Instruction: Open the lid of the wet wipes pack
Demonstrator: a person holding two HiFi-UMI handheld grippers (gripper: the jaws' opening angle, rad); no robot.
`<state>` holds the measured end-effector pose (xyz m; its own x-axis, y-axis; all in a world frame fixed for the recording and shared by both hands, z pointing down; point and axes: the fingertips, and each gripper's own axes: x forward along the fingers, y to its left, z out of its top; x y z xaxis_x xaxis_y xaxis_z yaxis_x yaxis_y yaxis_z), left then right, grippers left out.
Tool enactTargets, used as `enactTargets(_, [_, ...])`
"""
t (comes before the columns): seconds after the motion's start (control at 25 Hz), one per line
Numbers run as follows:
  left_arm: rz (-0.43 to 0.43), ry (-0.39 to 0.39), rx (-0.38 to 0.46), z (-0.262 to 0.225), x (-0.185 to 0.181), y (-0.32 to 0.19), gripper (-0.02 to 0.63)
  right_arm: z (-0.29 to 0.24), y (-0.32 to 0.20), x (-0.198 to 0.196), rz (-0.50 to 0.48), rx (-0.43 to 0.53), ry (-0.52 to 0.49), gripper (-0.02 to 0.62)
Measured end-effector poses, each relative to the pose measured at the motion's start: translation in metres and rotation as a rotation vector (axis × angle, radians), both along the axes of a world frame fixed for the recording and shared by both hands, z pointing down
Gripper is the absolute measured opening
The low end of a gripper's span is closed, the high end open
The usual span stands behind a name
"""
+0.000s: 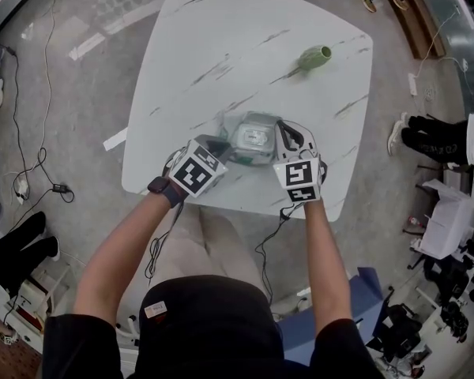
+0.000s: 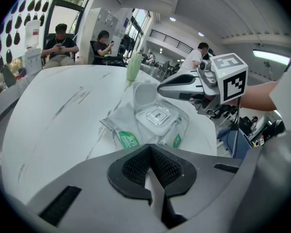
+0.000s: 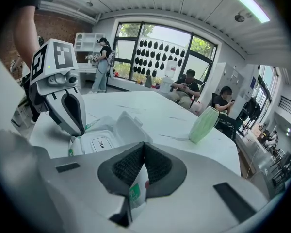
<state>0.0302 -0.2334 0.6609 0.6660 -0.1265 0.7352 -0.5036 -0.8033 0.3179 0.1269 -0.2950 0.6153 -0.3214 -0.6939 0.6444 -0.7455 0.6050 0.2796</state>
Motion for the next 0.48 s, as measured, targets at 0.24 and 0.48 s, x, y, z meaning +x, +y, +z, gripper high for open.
enactTargets(0.24, [-0.003,-0.002,-0.012,0.002,-0.001,0.002,0.016,0.007,-0.003,0.000,-0.006,-0.014,0.011,0.002])
enactTargets(0.48, [-0.003,-0.002,-0.013,0.002,-0.001,0.002,0.015,0.014,-0.004,0.000,-0.009,-0.035,0.012,0.002])
